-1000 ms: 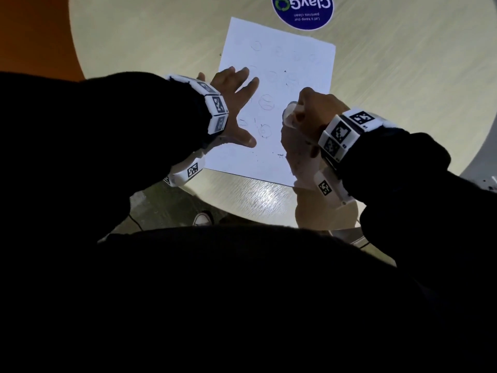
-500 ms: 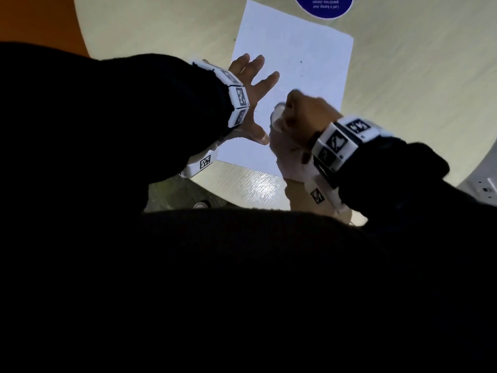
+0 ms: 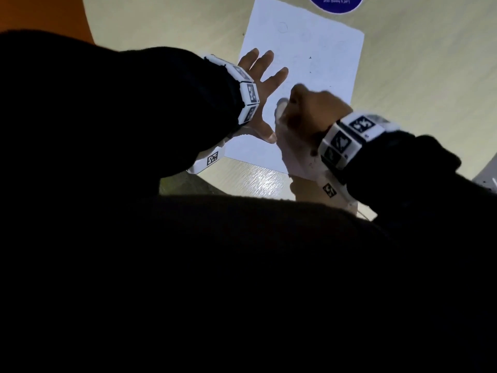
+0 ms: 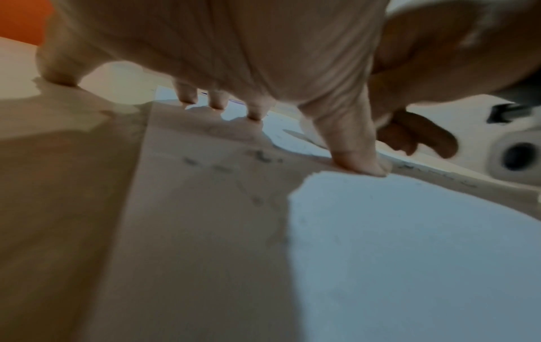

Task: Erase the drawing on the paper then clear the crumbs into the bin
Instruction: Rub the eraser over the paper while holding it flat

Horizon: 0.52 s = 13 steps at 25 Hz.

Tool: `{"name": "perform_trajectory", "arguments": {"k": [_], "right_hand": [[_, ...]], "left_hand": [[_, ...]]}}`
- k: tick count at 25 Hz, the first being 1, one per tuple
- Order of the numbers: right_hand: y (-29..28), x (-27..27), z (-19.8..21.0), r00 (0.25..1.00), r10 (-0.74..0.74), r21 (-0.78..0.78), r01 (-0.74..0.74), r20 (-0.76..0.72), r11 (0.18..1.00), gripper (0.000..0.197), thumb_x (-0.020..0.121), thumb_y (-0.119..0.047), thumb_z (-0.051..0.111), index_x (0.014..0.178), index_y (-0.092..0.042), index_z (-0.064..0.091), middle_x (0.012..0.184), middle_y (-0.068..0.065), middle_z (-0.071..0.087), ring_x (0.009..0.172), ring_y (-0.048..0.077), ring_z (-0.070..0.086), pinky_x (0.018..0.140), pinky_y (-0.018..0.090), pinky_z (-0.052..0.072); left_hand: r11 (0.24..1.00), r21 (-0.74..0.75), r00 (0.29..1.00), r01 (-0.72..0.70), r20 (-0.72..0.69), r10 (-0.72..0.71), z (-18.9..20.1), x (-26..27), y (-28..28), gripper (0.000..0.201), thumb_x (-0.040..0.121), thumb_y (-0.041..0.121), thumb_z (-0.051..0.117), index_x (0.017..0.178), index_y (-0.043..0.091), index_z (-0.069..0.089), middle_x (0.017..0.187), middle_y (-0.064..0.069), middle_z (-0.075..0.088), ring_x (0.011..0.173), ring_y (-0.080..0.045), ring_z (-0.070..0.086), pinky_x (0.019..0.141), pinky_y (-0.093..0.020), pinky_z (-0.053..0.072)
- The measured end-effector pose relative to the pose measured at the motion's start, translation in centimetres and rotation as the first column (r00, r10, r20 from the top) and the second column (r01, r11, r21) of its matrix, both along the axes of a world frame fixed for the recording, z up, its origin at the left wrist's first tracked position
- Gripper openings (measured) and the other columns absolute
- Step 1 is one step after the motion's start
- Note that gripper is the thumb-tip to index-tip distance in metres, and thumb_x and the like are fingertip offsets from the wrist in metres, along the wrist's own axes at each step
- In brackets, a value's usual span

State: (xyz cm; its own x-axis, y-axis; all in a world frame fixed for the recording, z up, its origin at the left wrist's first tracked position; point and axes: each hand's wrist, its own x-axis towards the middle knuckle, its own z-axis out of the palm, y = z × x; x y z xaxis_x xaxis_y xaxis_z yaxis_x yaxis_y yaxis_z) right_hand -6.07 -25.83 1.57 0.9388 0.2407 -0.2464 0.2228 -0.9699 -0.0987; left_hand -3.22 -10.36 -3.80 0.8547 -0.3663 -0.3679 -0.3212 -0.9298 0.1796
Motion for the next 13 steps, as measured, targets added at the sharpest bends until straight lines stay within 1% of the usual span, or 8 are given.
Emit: {"name": "perform_trajectory", "arguments": {"k": [1,3,5,6,8,9,11,13], "right_hand": [[0.2,0.9,0.1,0.999,-0.034,0.015,0.034,0.002,0.999,0.025,0.091,-0.035,0.045,0.101,-0.014,0.050,0.076,0.008,0.053,0.069,0.030,0.053,0.064,0.033,0.041],[0.2,2.0,0.3,0.993,-0.078,0.030,0.081,-0.084,0.996,0.024,0.092,-0.035,0.045,0.103,-0.014,0.048,0.077,0.008,0.053,0.075,0.030,0.055,0.059,0.030,0.037],[-0.5,0.7,0.2,0.985,0.018,-0.011,-0.020,-0.170,1.000,0.023,0.093,-0.029,0.047,0.111,-0.013,0.048,0.090,0.012,0.059,0.088,0.032,0.059,0.057,0.028,0.032],[-0.7,-0.4,0.1,0.971,0.068,-0.016,-0.074,-0.228,0.997,0.026,0.093,-0.026,0.048,0.116,-0.013,0.047,0.100,0.014,0.060,0.095,0.032,0.059,0.062,0.028,0.034],[-1.2,-0.3,0.4,0.959,0.086,-0.006,-0.091,-0.269,0.996,0.030,0.093,-0.024,0.050,0.121,-0.012,0.046,0.108,0.015,0.059,0.100,0.032,0.058,0.072,0.031,0.038],[-1.0,0.7,0.5,0.967,0.051,-0.009,-0.055,-0.250,0.998,0.031,0.093,-0.026,0.050,0.120,-0.012,0.047,0.107,0.016,0.058,0.099,0.033,0.058,0.075,0.033,0.039],[-0.6,2.5,0.9,0.988,-0.044,0.064,0.054,-0.149,0.996,0.028,0.093,-0.031,0.047,0.113,-0.011,0.048,0.095,0.013,0.057,0.087,0.032,0.057,0.072,0.035,0.040],[-0.6,1.6,0.9,0.998,-0.043,0.075,0.046,-0.037,0.996,0.023,0.092,-0.032,0.045,0.104,-0.012,0.048,0.081,0.008,0.053,0.075,0.030,0.055,0.066,0.036,0.041]], "left_hand": [[1.000,0.010,1.000,0.001,0.001,-0.001,-0.1,0.1,0.0,0.142,0.031,0.096,0.024,0.152,0.030,-0.008,0.160,-0.007,-0.014,0.146,-0.032,-0.013,0.114,-0.057,0.002],[1.000,0.008,1.000,0.009,0.018,-0.009,-0.6,0.4,0.2,0.143,0.030,0.098,0.022,0.152,0.031,-0.008,0.160,-0.007,-0.014,0.146,-0.033,-0.012,0.114,-0.056,0.002],[1.000,-0.020,0.998,0.012,0.069,-0.011,-1.2,0.3,0.4,0.141,0.032,0.102,0.016,0.152,0.032,-0.006,0.161,-0.007,-0.010,0.146,-0.034,-0.009,0.114,-0.057,0.003],[0.999,-0.038,0.995,0.019,0.102,-0.015,-1.6,0.2,0.5,0.139,0.033,0.103,0.014,0.152,0.033,-0.005,0.161,-0.007,-0.007,0.146,-0.034,-0.007,0.114,-0.057,0.003],[0.999,-0.036,0.993,0.030,0.113,-0.026,-1.7,-0.1,0.6,0.137,0.036,0.104,0.019,0.152,0.035,-0.003,0.161,-0.007,-0.005,0.146,-0.034,-0.006,0.113,-0.058,0.003],[0.999,-0.039,0.995,0.028,0.094,-0.024,-1.7,-0.1,0.7,0.136,0.037,0.104,0.023,0.152,0.035,-0.004,0.161,-0.006,-0.006,0.146,-0.034,-0.007,0.113,-0.058,0.002],[0.999,-0.039,0.994,0.034,0.106,-0.030,-1.5,-0.2,0.6,0.134,0.040,0.104,0.029,0.151,0.037,-0.006,0.161,-0.005,-0.007,0.146,-0.034,-0.009,0.112,-0.058,0.001],[0.999,-0.009,0.993,0.040,0.113,-0.039,-1.2,-0.1,0.4,0.131,0.047,0.099,0.039,0.152,0.034,-0.006,0.161,-0.006,-0.009,0.146,-0.034,-0.011,0.112,-0.059,-0.001]]}}
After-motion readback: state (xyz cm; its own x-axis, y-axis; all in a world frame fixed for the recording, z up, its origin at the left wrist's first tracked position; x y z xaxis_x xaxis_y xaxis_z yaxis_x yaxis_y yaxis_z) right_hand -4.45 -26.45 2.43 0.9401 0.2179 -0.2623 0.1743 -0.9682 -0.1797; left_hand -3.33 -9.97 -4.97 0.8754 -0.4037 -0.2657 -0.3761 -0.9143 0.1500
